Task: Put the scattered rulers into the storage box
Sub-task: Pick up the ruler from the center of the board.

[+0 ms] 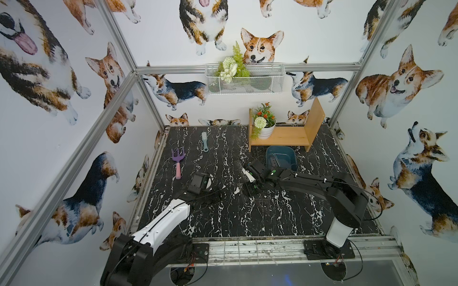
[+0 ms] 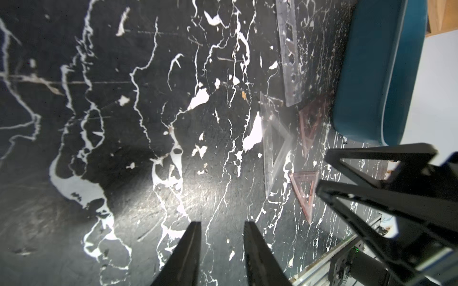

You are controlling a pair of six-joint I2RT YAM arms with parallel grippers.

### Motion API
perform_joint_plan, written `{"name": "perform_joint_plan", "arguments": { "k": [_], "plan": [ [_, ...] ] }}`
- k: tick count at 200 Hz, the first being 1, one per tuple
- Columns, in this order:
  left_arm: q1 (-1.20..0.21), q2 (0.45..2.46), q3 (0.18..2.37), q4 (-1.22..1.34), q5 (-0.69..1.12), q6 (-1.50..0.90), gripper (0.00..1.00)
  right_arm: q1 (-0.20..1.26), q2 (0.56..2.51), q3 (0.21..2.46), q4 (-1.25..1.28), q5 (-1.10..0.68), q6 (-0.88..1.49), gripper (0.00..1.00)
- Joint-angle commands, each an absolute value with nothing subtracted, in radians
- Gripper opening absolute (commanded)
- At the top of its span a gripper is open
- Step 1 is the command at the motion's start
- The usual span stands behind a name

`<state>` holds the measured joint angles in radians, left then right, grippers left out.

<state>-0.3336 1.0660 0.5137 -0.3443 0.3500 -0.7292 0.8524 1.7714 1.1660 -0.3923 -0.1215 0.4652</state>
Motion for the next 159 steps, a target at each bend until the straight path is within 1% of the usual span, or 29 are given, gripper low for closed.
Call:
{"name": "perform_joint_plan", "arguments": {
  "k": [1,59,159],
  "plan": [
    [-0.324,1.045,0.512,-0.367,0.358,-0.721,0.35,0.867,1.807,1.189,-0.338,-0.138,0.487,0.59],
    [-0.3,0.977,0.523,-0.413,0.351,-0.718,0.36,0.874,1.888,1.213,-0.301,-0.153,0.503,0.62],
    [-0.279,0.943,0.541,-0.443,0.358,-0.707,0.36,0.908,1.957,1.23,-0.273,-0.166,0.531,0.62]
  ]
}}
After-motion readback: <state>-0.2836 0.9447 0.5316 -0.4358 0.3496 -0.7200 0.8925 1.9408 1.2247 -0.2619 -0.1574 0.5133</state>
